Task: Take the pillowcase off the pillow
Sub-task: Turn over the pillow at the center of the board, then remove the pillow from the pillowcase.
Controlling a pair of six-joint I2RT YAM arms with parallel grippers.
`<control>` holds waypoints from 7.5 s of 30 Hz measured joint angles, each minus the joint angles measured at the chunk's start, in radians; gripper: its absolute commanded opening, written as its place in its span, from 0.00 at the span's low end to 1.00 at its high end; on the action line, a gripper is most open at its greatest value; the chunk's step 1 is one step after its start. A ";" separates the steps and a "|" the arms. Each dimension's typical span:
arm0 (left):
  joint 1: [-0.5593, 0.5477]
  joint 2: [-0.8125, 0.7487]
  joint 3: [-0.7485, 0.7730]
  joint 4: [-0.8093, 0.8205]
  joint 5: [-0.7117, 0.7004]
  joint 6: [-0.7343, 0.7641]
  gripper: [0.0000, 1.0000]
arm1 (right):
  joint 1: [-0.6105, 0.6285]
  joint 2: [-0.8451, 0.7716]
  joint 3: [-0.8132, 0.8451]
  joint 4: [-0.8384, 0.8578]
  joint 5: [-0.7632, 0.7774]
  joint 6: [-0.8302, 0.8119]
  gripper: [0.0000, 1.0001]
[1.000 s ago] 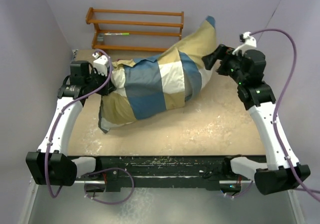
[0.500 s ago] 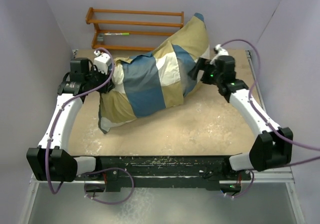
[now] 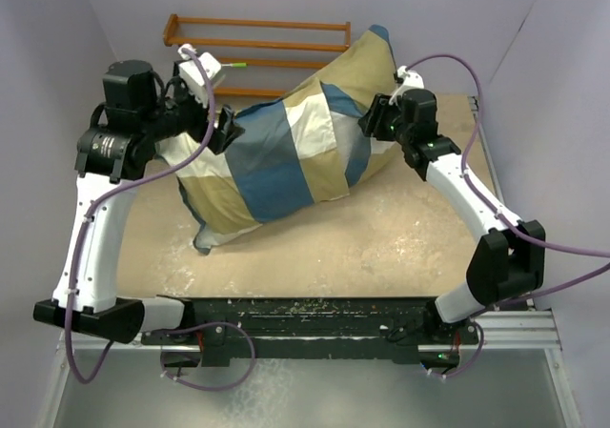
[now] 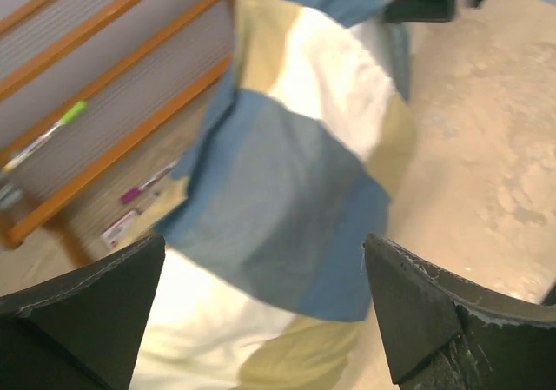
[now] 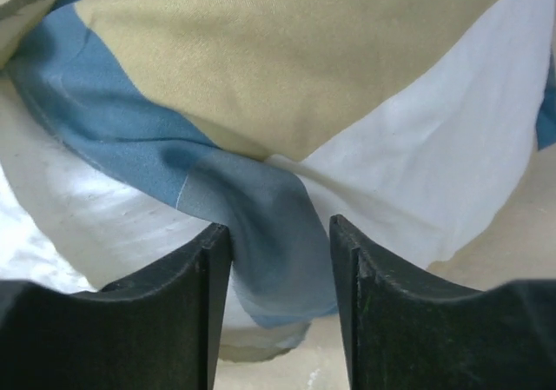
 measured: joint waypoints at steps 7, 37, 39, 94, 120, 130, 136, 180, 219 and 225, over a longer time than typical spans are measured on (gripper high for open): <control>-0.227 0.207 0.036 -0.041 0.007 0.043 0.99 | 0.023 0.001 -0.035 0.049 -0.057 -0.047 0.02; -0.205 0.851 0.509 -0.051 0.056 0.236 0.98 | -0.038 -0.080 -0.081 0.017 -0.101 0.010 0.94; -0.191 0.846 0.400 -0.039 0.061 0.230 0.98 | -0.135 -0.078 -0.083 -0.016 -0.068 0.051 0.99; -0.021 0.050 -0.547 0.092 -0.073 0.151 0.00 | 0.427 0.357 0.304 -0.185 0.438 0.023 0.00; -0.028 0.048 -0.399 0.039 -0.034 0.204 0.99 | 0.125 0.237 -0.039 0.034 -0.001 0.124 0.00; -0.308 0.291 -0.082 0.001 0.142 0.217 0.97 | 0.160 0.217 -0.064 0.110 -0.078 0.206 0.00; -0.323 0.536 -0.064 0.037 0.092 0.268 0.99 | 0.161 0.206 -0.068 0.110 -0.138 0.239 0.00; -0.339 0.059 -0.334 0.070 -0.109 0.449 0.00 | -0.146 0.098 0.088 0.019 -0.324 0.260 0.96; -0.360 -0.062 -0.203 0.040 -0.452 0.499 0.00 | -0.296 0.055 -0.092 0.081 -0.469 0.451 0.00; -0.356 -0.067 -0.188 0.050 -0.574 0.548 0.00 | -0.303 0.114 -0.210 0.064 -0.313 0.391 0.00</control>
